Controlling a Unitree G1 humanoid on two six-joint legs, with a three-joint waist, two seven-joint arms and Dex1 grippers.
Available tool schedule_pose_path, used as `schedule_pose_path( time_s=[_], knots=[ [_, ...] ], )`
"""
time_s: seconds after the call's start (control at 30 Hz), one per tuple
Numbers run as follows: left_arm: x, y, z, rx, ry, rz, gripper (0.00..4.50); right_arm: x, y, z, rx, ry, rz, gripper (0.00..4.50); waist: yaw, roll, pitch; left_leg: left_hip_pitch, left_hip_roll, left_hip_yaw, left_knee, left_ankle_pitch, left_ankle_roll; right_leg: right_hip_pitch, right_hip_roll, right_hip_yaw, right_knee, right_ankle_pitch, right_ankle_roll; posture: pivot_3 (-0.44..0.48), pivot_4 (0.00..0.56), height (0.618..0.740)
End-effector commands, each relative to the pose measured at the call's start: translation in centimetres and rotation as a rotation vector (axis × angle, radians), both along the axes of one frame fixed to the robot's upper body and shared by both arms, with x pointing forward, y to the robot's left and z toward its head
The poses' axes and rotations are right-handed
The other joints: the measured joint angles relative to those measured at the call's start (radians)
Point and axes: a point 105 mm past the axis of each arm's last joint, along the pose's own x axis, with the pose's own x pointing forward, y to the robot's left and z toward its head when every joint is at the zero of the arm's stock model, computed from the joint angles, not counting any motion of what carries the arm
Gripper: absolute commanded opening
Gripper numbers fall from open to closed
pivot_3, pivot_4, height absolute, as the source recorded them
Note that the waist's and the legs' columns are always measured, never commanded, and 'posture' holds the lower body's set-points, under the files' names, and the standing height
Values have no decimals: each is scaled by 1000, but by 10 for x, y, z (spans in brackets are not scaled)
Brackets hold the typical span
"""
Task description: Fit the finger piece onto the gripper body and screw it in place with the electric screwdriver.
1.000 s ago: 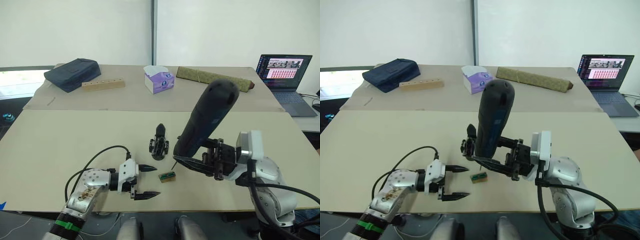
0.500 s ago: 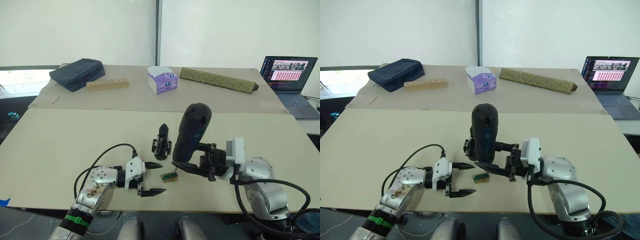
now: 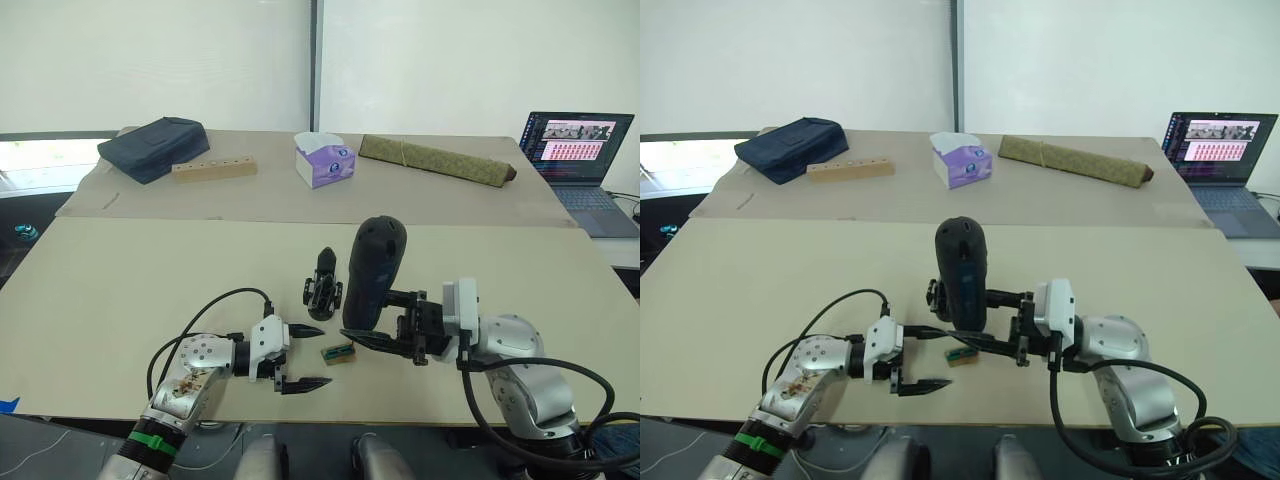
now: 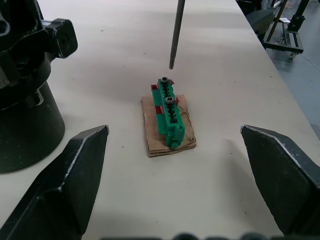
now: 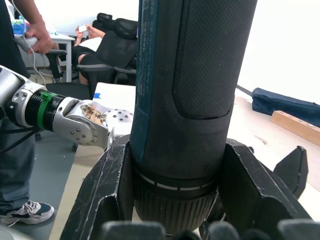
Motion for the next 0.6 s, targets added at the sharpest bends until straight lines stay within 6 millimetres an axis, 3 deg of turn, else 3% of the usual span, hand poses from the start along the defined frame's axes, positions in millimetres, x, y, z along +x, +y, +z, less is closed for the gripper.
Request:
schedule_pose_path(
  time_s=[0.03,0.6],
  knots=[
    [-8,-1,-12,24,49,-16,4500,-3,1,15,28,-85,6,1937,0,0,0,0,0,0,0,0,0,0,0,0,0,0,0,0,150,740],
    [-7,-3,-8,25,49,-16,4500,-1,0,13,21,-88,-7,1937,-1,0,0,0,0,0,0,0,0,0,0,0,0,0,0,0,150,740]
  ],
)
